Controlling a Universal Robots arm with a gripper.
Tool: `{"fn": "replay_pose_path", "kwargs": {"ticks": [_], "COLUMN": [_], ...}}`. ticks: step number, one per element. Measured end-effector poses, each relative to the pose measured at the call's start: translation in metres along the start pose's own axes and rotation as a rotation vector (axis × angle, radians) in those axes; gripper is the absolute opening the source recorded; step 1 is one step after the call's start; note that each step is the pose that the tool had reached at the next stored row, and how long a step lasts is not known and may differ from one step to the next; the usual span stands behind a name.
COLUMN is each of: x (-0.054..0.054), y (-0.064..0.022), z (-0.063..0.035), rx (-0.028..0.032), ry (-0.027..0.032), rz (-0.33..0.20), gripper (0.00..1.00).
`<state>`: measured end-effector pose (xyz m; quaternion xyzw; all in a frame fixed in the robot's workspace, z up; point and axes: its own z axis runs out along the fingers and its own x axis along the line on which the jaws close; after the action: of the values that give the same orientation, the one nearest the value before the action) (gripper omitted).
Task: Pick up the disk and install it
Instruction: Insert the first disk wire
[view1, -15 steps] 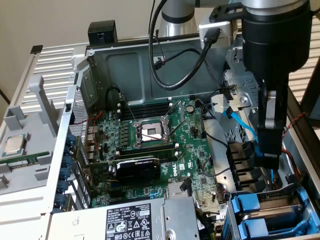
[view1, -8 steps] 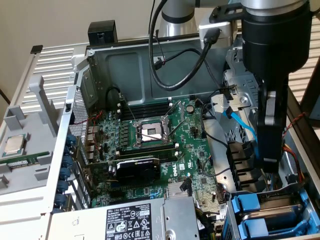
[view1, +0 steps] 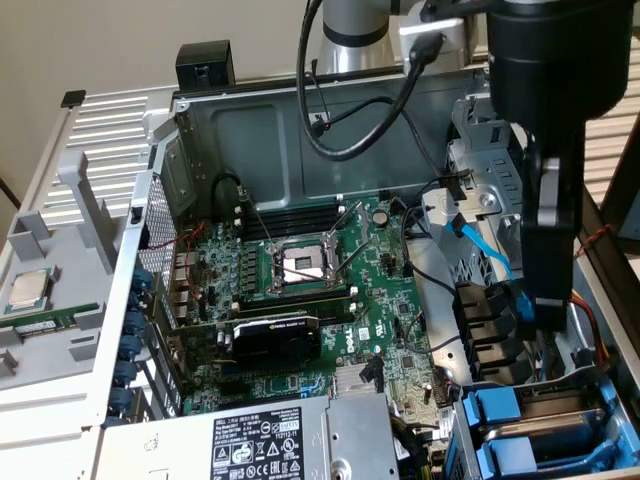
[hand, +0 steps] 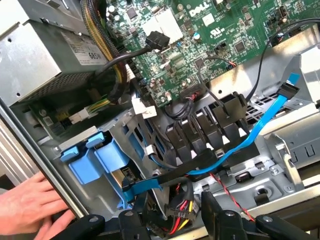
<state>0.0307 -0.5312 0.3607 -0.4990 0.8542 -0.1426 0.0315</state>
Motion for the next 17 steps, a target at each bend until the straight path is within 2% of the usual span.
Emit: {"fn": "replay_pose_path", "kwargs": {"ticks": [3, 6, 12, 17], "x": [0.000, 0.001, 0.001, 0.002], "y": [-0.0013, -0.0020, -0.0036, -0.0047], "z": [-0.0044, -0.0071, -0.0132, -0.0172], "rx": [0.0034, 0.0040, -0.0024, -0.0056], "ry": [-0.0025, -0.0058, -0.0218, -0.0316], "rz": [0.001, 0.002, 0.006, 0.009], "gripper": [0.55, 0.55, 0.55, 0.55]}}
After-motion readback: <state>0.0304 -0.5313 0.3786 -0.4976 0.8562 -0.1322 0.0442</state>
